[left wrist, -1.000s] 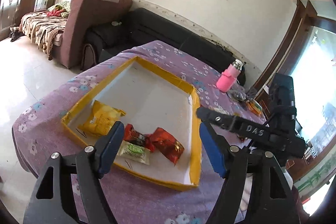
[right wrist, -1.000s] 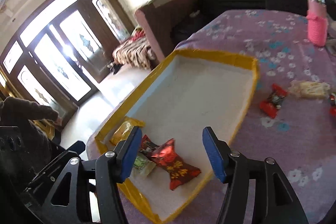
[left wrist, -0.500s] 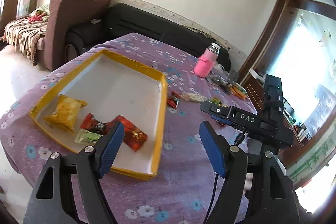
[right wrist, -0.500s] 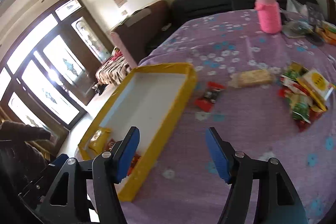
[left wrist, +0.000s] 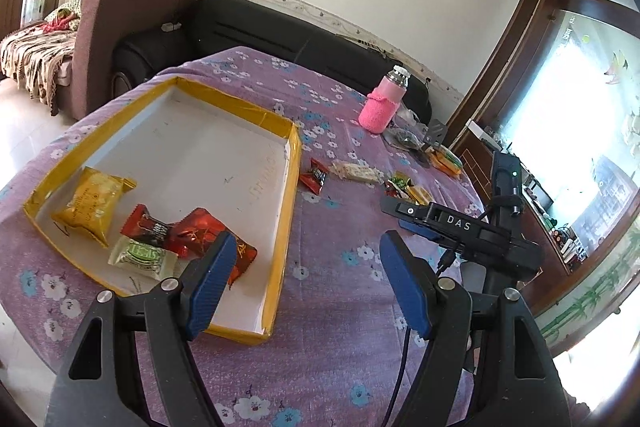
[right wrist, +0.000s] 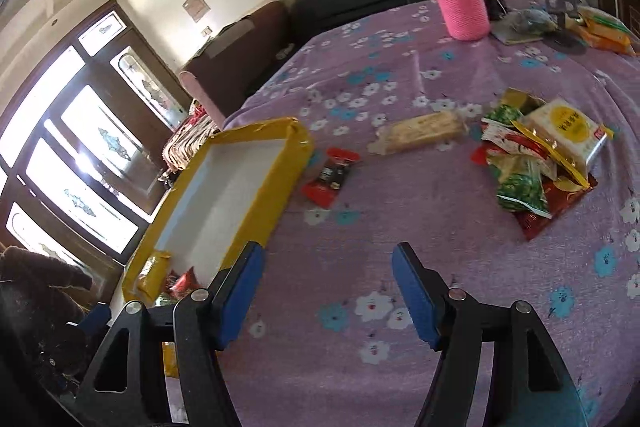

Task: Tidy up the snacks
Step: 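Withdraw both tools from the tray back toward the snack pile, then grasp the cream biscuit bar with the right tool while the left tool grasps a red candy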

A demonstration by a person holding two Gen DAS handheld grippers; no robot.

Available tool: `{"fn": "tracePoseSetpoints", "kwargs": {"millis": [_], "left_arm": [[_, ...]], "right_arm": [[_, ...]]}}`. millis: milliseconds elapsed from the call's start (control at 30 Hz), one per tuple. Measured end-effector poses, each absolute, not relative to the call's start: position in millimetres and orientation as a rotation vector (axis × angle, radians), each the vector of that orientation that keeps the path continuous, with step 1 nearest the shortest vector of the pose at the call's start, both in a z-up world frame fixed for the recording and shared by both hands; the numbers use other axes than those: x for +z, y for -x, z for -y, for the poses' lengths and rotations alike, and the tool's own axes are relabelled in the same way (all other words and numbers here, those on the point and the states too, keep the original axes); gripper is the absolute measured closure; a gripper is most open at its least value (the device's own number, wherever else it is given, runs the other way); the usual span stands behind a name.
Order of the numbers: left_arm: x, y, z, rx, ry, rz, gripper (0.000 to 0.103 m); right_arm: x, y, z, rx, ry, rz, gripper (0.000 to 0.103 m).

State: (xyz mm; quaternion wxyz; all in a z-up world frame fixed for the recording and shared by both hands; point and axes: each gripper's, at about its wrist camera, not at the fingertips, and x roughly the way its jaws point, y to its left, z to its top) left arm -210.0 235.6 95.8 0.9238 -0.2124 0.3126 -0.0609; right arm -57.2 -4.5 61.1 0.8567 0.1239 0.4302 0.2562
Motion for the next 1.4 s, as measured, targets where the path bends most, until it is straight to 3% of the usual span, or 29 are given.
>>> {"fn": "tracePoseSetpoints", "kwargs": {"millis": [267, 533, 833, 933, 1067, 1133, 1200, 1400], "left_arm": [[93.9, 197.6, -240.7, -0.129, 0.453, -0.650, 0.029], [77.5, 187.1, -266.0, -0.109, 0.516, -0.666, 0.029], [76.1, 178.5, -272.4, -0.123, 0.508, -0.670, 0.029], [74.1, 176.5, -274.3, -0.123, 0.505, -0.675, 0.029], [69.1, 174.0, -276.9, -0.120, 0.514, -0.690, 0.029], [67.5, 173.9, -276.5, -0.121, 0.517, -0.696, 0.029], [67.1, 174.5, -276.0, -0.126, 0.520, -0.697, 0.029], [69.6, 175.3, -270.9, -0.142, 0.508, -0.691, 0.029]], "right_arm": [[54.2, 38.9, 15.1, 0.495, -0.262, -0.931, 0.034], [86.3, 13.2, 21.7, 0.447, -0.220, -0.878, 0.031], [59.2, -55.7, -34.9, 0.488, -0.197, -0.985, 0.032], [48.6, -64.6, -62.7, 0.500, -0.144, -1.017, 0.045], [32.9, -71.9, -90.6, 0.488, -0.093, -1.057, 0.046], [24.6, -73.8, -97.8, 0.475, -0.067, -1.077, 0.052], [21.9, -71.0, -100.9, 0.434, -0.018, -1.066, 0.071], [21.9, -50.9, -78.1, 0.442, -0.054, -1.116, 0.073]]}}
